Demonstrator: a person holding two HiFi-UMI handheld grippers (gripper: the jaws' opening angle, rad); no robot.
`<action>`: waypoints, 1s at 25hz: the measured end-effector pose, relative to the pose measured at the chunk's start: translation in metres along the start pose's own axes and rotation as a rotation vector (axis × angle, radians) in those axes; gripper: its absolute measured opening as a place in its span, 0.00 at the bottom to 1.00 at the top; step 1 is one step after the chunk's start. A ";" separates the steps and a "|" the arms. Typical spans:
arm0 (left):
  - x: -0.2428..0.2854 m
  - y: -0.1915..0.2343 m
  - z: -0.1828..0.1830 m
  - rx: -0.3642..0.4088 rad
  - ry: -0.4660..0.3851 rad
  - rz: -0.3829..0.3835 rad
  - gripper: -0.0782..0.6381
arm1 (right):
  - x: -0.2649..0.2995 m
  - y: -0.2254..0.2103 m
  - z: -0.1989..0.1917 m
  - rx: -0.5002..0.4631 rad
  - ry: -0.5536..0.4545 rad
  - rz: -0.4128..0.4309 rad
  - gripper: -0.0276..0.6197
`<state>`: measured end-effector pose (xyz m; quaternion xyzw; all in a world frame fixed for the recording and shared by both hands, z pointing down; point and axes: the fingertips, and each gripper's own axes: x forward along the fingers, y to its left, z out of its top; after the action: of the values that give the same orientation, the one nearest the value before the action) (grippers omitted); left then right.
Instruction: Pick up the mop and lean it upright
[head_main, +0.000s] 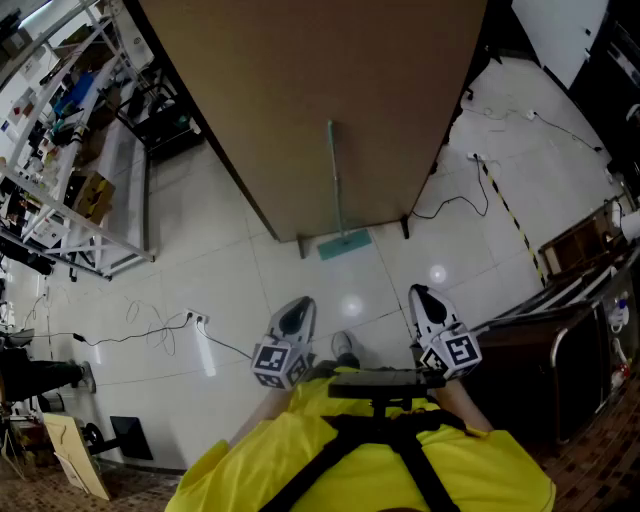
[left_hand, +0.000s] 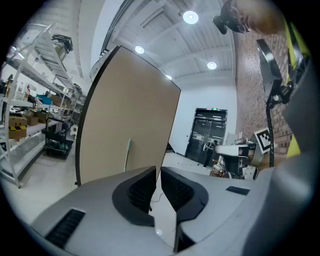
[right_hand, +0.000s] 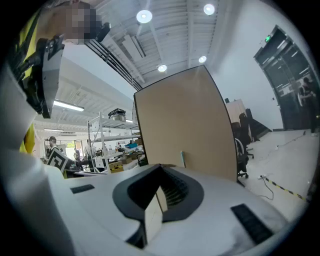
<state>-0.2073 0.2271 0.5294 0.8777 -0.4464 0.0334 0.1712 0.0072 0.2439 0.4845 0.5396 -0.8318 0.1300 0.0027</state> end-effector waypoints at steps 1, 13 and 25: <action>0.009 0.007 0.006 0.007 -0.005 -0.005 0.14 | 0.012 -0.006 0.005 -0.004 -0.007 -0.008 0.05; 0.164 0.063 0.035 0.064 0.016 0.061 0.15 | 0.143 -0.120 0.025 0.076 0.002 -0.012 0.05; 0.470 0.204 0.051 0.015 0.003 0.299 0.32 | 0.297 -0.216 0.074 0.024 0.023 0.188 0.05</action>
<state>-0.0931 -0.2633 0.6357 0.8026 -0.5717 0.0631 0.1583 0.0870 -0.1214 0.5020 0.4577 -0.8771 0.1456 -0.0066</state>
